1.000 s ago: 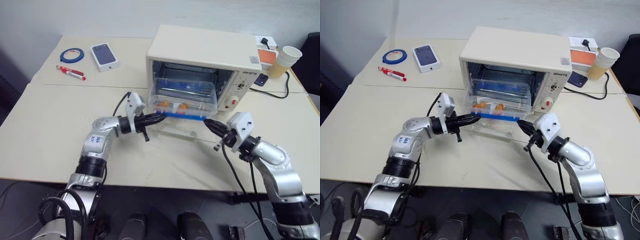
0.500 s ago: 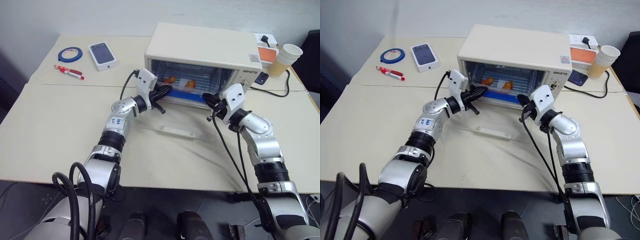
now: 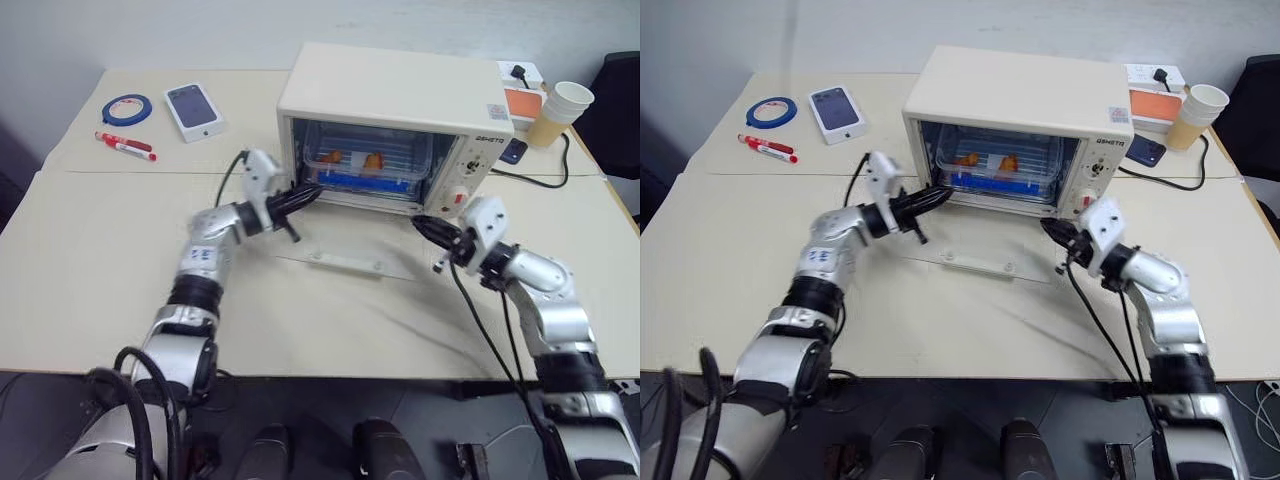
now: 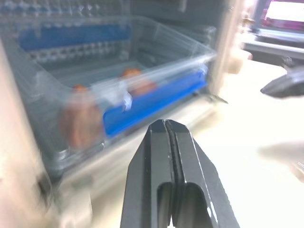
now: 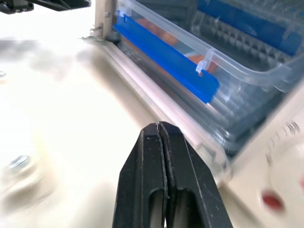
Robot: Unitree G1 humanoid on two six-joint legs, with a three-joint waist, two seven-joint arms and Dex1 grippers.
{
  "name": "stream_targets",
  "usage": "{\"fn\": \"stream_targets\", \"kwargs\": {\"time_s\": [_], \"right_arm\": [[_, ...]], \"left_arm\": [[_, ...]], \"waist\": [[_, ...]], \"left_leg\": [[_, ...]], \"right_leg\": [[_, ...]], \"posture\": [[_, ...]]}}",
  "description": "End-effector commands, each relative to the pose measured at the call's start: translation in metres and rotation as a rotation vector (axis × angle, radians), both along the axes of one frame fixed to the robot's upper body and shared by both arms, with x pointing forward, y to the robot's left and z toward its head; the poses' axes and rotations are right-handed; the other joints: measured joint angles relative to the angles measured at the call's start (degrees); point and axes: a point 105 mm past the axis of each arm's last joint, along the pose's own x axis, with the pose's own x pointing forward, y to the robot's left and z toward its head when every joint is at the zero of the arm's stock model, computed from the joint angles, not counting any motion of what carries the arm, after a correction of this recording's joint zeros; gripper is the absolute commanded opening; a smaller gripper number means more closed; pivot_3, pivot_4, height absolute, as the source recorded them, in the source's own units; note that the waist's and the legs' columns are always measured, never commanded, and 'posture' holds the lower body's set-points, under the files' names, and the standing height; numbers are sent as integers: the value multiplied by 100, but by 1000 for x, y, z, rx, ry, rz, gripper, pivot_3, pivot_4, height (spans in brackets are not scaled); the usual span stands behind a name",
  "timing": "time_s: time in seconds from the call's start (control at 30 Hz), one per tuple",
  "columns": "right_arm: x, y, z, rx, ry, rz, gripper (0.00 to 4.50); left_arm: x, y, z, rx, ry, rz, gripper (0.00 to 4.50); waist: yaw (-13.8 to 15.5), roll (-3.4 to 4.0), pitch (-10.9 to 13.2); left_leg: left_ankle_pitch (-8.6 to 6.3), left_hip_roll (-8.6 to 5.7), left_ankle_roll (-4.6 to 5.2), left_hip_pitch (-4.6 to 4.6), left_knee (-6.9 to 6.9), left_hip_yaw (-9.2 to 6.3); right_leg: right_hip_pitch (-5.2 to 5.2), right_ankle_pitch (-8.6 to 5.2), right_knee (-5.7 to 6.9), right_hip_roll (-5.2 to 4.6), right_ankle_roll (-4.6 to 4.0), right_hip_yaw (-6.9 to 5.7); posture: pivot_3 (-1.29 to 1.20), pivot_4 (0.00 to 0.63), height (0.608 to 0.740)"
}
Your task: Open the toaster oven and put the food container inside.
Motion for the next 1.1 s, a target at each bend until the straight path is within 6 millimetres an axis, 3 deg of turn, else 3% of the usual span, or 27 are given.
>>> {"fn": "stream_targets", "kwargs": {"time_s": [0.03, 0.13, 0.23, 0.27, 0.43, 0.53, 0.63, 0.9, 1.1], "right_arm": [[-24, -30, 1, -38, 7, -56, 0], [-43, -37, -19, -75, 75, -27, 0], [-47, -44, -37, -65, 119, -52, 0], [-47, -45, -42, -69, 133, -58, 0], [-33, -50, -69, -97, 210, -87, 0], [-12, -42, -77, -83, 210, -75, 0], [1, -28, -81, -82, 196, -18, 0], [10, 10, -54, 27, 101, 145, 0], [3, 9, 3, 222, -11, 186, 0]], "left_arm": [[-20, 29, 22, 35, -77, -32, 911], [-34, 48, 17, 93, -50, -55, 1572], [-49, 57, 10, 126, -1, -97, 2190], [-54, 59, 8, 135, 15, -114, 2190], [-70, 72, 3, 145, 52, -141, 921], [-68, 78, 0, 146, 59, -106, 185], [-67, 75, 1, 144, 45, -96, 53], [-70, 82, 8, 97, 67, -40, 53], [-71, 93, 27, 11, 63, 30, 53]], "waist": [[10, 0, 0], [33, 0, 0], [24, 0, 0], [20, 1, 0], [-7, 1, 0], [-14, 2, 0], [-21, 2, -1], [-19, 2, -1], [-12, 4, 1]], "left_leg": [[0, 0, 0, 0, -2, -2], [0, -6, 1, 3, 2, -3], [1, -8, 2, 9, 9, -1], [1, -8, 2, 11, 8, -1], [1, -1, 2, 12, 5, 0], [1, 1, 1, 17, 4, 4], [1, 0, 1, 21, 4, 5], [1, 4, 1, 20, -1, 0], [0, 5, 1, 18, -1, -4]], "right_leg": [[4, 0, -4, 0, 0, -2], [17, 0, -5, -1, 0, -3], [22, 0, -14, -3, 0, 1], [23, 0, -11, -2, 0, 2], [23, 0, -1, 2, 0, 1], [22, 0, -8, 3, 0, 2], [24, 0, -9, 2, 0, 2], [24, 0, 4, 3, 0, -4], [22, 0, 4, 1, 0, -4]], "posture": [[0, 150, 740], [0, 150, 740], [0, 150, 740], [0, 150, 740], [0, 150, 740], [0, 150, 740], [0, 150, 740], [0, 150, 740], [0, 150, 740]]}}
